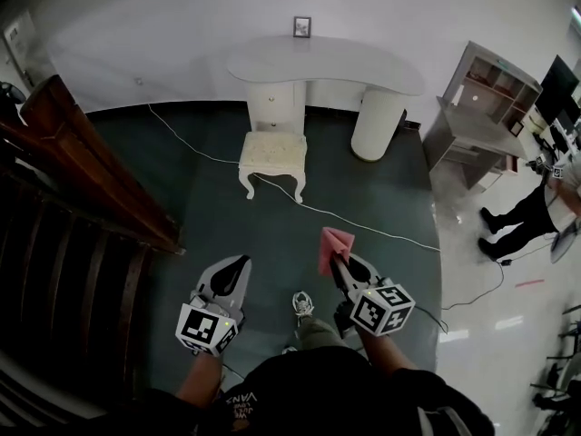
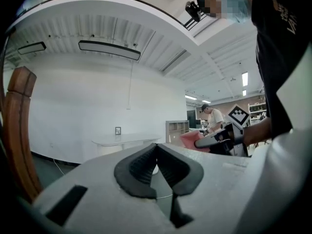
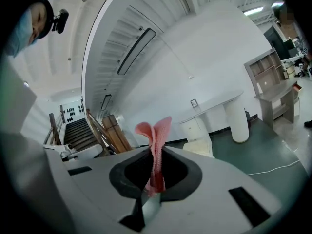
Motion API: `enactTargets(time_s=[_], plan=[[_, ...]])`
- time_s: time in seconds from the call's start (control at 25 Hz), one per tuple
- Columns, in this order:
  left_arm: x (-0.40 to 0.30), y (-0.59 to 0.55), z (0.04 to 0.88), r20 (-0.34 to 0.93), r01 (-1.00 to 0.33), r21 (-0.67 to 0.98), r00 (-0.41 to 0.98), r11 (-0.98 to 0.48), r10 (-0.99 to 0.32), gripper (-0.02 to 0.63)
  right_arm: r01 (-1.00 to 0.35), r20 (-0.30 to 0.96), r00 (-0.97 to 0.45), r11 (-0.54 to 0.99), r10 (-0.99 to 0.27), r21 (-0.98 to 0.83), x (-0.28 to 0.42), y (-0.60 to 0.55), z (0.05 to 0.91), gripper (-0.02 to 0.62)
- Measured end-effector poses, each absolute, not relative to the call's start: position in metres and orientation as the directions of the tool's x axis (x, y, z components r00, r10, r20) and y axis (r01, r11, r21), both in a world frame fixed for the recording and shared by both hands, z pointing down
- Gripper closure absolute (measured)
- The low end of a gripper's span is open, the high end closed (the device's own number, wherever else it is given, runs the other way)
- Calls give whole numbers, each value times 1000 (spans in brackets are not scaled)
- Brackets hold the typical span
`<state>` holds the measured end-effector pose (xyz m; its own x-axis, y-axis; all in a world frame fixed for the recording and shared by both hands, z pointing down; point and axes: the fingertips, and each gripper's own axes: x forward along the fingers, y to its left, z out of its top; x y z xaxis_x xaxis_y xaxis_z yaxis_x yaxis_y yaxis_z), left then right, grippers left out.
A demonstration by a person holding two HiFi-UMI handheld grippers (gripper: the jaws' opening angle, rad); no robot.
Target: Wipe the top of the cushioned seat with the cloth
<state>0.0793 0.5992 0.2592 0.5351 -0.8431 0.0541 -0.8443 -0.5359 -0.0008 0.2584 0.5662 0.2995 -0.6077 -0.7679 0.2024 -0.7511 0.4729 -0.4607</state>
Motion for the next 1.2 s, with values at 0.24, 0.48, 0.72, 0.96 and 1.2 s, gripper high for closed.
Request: enactTargets(time_s=[0.24,0.48,0.72,0.96,1.2], plan=[[81,535,263,65,-845,-22,532,-534,-844,589,-731,192,-638,508,-746,-456,249,496,299,569],[87,463,259,82,-858,-40,508,-512,-857,589,-705,193,-668,527,-719,-474,249,423,303,569],[84,405,263,80,-880,-17,473,-475,-878,589,-690,203,-689,544,-696,-477,244,360,308,569],[76,364,278,107,-881,12,471,-473,-876,589,-679,232,-702,534,-674,-503,229,319,321,569],[47,311,288,114,-878,37,478,-477,-871,589,-692,263,-691,510,-674,-511,203,271,334,569]])
